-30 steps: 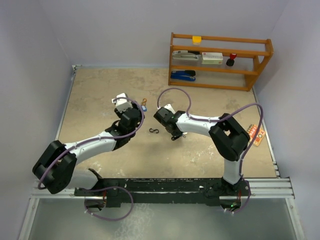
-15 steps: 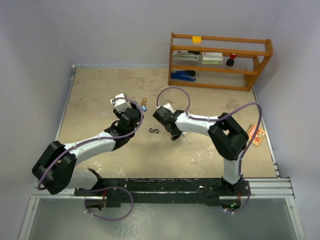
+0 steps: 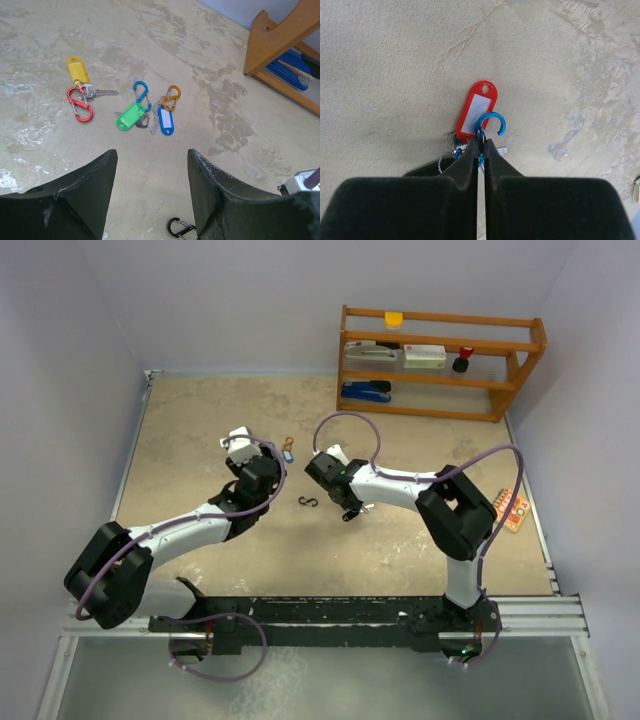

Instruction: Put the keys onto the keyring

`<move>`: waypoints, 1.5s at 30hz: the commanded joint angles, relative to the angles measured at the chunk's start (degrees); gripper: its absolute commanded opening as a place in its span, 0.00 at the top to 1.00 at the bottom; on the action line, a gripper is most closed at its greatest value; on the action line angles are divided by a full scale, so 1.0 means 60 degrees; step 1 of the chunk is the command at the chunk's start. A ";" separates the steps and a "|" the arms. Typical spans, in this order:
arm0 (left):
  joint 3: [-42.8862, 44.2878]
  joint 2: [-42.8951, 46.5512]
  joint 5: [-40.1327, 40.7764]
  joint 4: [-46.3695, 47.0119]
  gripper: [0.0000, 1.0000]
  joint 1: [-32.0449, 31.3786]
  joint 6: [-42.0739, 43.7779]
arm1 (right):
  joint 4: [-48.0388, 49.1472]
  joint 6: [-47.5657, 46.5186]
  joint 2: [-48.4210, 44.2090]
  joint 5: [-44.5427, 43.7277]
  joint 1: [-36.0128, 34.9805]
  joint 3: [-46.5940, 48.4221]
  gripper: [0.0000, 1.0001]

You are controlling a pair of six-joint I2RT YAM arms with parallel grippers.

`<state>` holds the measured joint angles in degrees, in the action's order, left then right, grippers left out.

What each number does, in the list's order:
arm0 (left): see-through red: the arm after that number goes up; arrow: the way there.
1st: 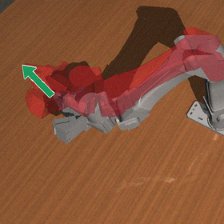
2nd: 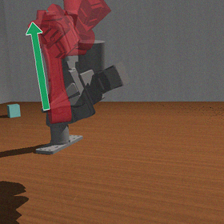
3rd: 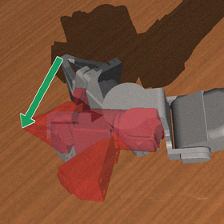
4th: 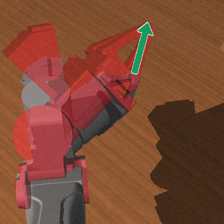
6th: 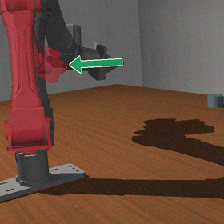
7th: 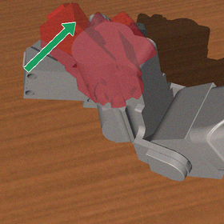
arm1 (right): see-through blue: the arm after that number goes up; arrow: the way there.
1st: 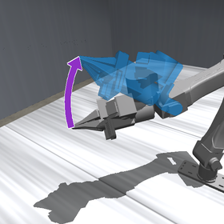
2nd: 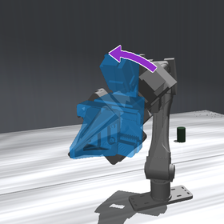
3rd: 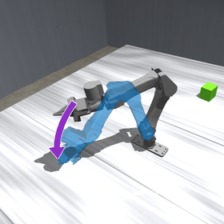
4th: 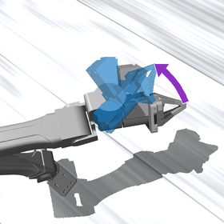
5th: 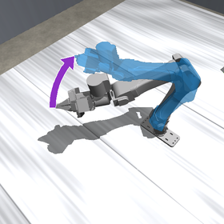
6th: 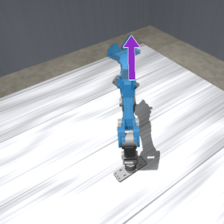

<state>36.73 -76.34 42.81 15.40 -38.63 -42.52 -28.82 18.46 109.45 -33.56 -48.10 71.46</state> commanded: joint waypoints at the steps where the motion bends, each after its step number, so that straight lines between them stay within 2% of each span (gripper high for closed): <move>1: -0.0072 0.0062 0.0072 0.0320 0.44 0.0059 -0.0127 | -0.0068 0.0221 -0.0059 -0.0349 -0.0052 0.0353 1.00; 31: -0.0123 0.0064 -0.0043 0.0350 0.44 0.0195 -0.0135 | -0.0175 0.0220 0.0214 -0.0669 -0.0047 0.0636 1.00; 45: -0.0145 -0.0051 -0.0147 0.0380 0.44 0.0216 -0.0178 | -0.0249 0.0573 -0.0189 -0.1472 -0.0050 0.0378 1.00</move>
<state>36.07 -76.64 42.15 15.66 -37.87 -42.57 -29.30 19.81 111.35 -38.13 -48.10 73.38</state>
